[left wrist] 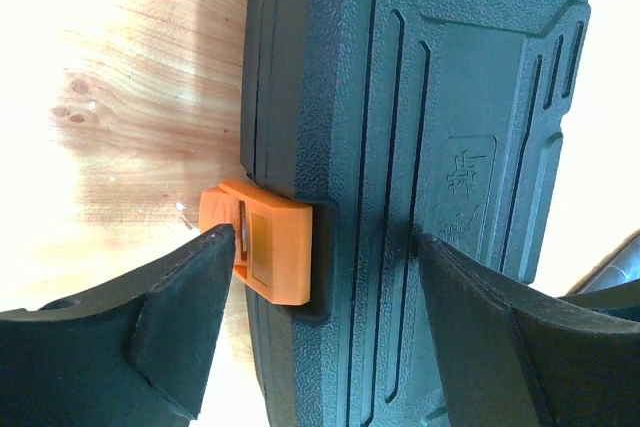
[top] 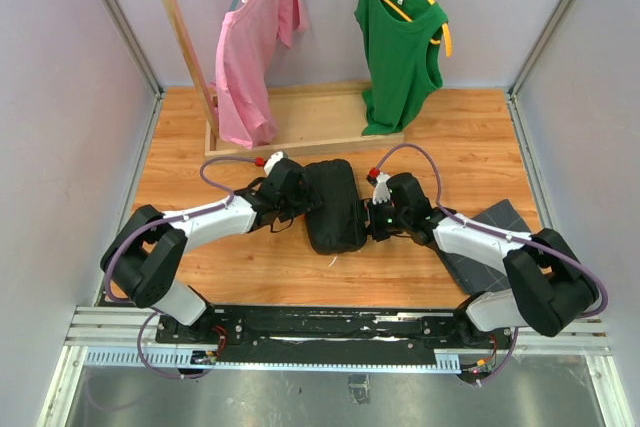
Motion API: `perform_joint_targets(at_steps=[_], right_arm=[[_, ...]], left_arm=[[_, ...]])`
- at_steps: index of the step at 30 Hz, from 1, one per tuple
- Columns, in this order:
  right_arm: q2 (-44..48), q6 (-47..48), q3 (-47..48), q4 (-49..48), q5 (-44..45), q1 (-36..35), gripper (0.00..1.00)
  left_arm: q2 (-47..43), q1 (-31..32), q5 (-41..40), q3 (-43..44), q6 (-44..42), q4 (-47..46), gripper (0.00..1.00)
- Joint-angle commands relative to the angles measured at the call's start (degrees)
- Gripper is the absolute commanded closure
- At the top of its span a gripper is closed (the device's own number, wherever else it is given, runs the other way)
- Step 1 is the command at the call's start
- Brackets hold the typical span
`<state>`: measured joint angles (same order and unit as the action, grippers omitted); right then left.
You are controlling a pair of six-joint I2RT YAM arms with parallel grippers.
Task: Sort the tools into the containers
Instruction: Close the storage box at the center of the board.
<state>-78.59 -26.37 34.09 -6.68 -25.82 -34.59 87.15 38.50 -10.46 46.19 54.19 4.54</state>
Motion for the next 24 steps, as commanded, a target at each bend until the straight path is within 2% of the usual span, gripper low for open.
perform_joint_targets(at_steps=[1,13,24], right_arm=[[-0.69,-0.31,0.47,-0.97,-0.3,-0.92,0.01],[-1.67,-0.74,0.05,-1.7,-0.85,-0.92,0.01],[-2.01,-0.74,-0.2,-1.76,-0.98,-0.98,0.01]], left_arm=[[0.96,0.35,-0.28,-0.88,0.94,0.91,0.22],[0.49,0.35,-0.98,-4.38,1.53,-0.01,0.18],[3.86,0.35,-0.57,-4.77,1.09,-1.87,0.16]])
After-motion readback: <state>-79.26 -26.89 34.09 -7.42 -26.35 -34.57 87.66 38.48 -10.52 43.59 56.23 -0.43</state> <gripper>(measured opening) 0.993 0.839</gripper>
